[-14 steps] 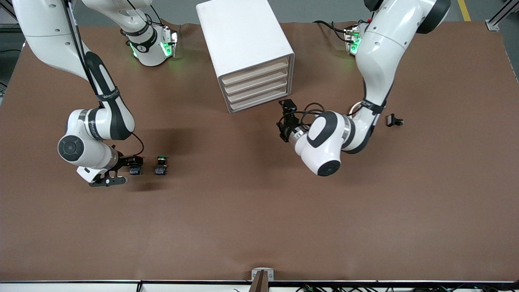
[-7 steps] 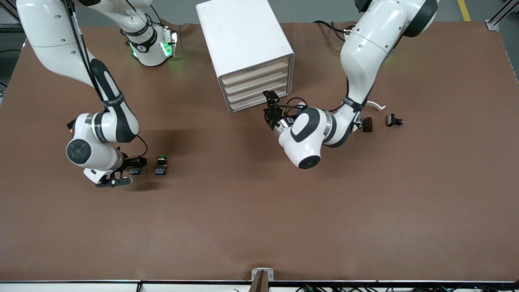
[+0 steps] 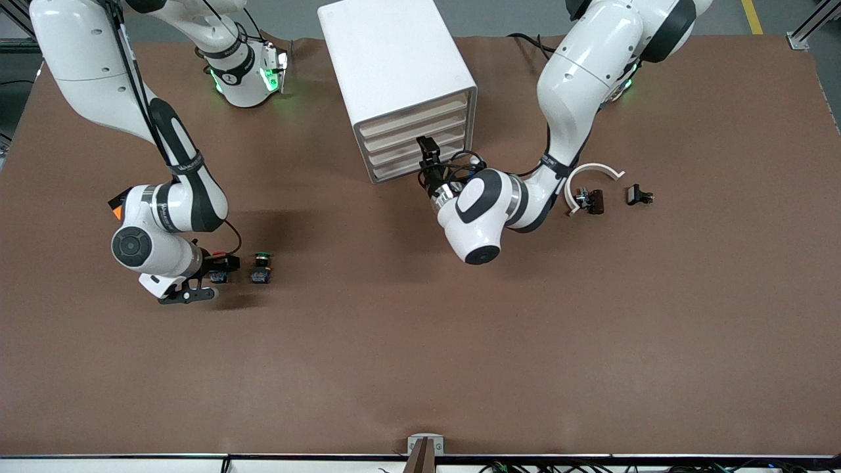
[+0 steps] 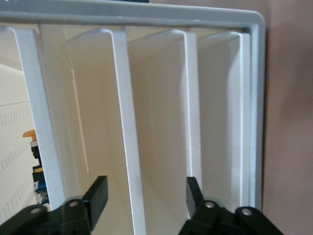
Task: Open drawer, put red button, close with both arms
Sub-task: 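Grasp the red button with the right gripper while the left gripper grips the handle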
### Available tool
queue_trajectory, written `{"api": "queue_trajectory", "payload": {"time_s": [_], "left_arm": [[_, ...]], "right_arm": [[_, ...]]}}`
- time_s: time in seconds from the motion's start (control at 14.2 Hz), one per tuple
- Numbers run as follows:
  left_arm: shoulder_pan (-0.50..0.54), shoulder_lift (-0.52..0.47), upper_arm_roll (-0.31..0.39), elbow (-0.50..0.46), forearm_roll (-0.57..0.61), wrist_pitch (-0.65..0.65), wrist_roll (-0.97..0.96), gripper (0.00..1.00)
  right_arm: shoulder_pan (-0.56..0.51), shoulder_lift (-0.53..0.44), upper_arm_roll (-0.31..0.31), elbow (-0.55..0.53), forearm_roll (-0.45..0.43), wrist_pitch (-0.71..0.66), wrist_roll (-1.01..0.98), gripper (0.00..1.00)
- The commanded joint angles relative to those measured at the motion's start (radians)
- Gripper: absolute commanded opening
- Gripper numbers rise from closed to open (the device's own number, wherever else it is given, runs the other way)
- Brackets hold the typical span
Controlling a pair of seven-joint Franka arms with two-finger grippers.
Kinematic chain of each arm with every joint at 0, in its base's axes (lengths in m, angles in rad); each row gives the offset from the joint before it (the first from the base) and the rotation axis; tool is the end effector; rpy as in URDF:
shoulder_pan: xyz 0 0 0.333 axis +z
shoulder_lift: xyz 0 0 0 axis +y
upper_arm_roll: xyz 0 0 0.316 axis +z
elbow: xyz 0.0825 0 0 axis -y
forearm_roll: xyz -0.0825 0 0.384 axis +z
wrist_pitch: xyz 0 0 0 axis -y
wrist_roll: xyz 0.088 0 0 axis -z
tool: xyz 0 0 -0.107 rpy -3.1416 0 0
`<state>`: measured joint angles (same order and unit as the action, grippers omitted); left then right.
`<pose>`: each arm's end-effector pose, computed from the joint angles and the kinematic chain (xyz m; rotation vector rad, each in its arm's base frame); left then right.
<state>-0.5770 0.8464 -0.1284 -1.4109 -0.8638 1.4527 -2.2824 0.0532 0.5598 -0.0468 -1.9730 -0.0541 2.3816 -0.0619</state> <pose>0.4511 -0.4802 0.2068 -1.2936 -1.7391 1.2519 0.5960 0.0035 0.1705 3.0722 0.1778 -0.2353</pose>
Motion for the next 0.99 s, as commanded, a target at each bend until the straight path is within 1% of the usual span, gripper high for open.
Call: {"api": "queue_trajectory", "payload": {"time_s": [0.0,0.07,0.21,0.28,0.35,0.63,0.85,0.92], "left_arm": [[-0.032,0.008,0.006,0.017,-0.02,-0.034,-0.031,0.62],[-0.032,0.008,0.006,0.013,-0.02,-0.037,-0.029,0.58],[-0.052,0.008,0.006,0.007,-0.02,-0.037,-0.019,0.55],[-0.06,0.008,0.006,0.004,-0.02,-0.035,-0.019,0.51],[-0.06,0.008,0.006,0.003,-0.021,-0.035,-0.014,0.49],[-0.086,0.01,0.006,0.001,-0.02,-0.026,-0.011,0.44],[-0.087,0.017,0.007,0.001,-0.015,-0.015,0.001,0.35],[-0.086,0.017,0.007,0.001,-0.012,-0.015,0.003,0.31]], "right_arm": [[-0.001,0.008,0.004,0.013,-0.001,0.002,-0.006,0.62],[0.0,0.008,0.004,0.013,-0.001,0.002,-0.006,0.51],[0.0,0.008,0.004,0.014,-0.001,0.001,-0.006,0.34],[0.0,0.008,0.004,0.014,-0.001,0.001,-0.006,0.28],[0.0,0.008,0.004,0.014,-0.001,0.001,-0.006,0.25],[0.0,0.006,0.004,0.017,-0.001,-0.002,-0.003,0.26],[0.002,0.006,0.004,0.028,-0.001,-0.012,-0.006,0.26],[0.005,0.003,0.004,0.028,-0.003,-0.013,-0.006,0.28]]}}
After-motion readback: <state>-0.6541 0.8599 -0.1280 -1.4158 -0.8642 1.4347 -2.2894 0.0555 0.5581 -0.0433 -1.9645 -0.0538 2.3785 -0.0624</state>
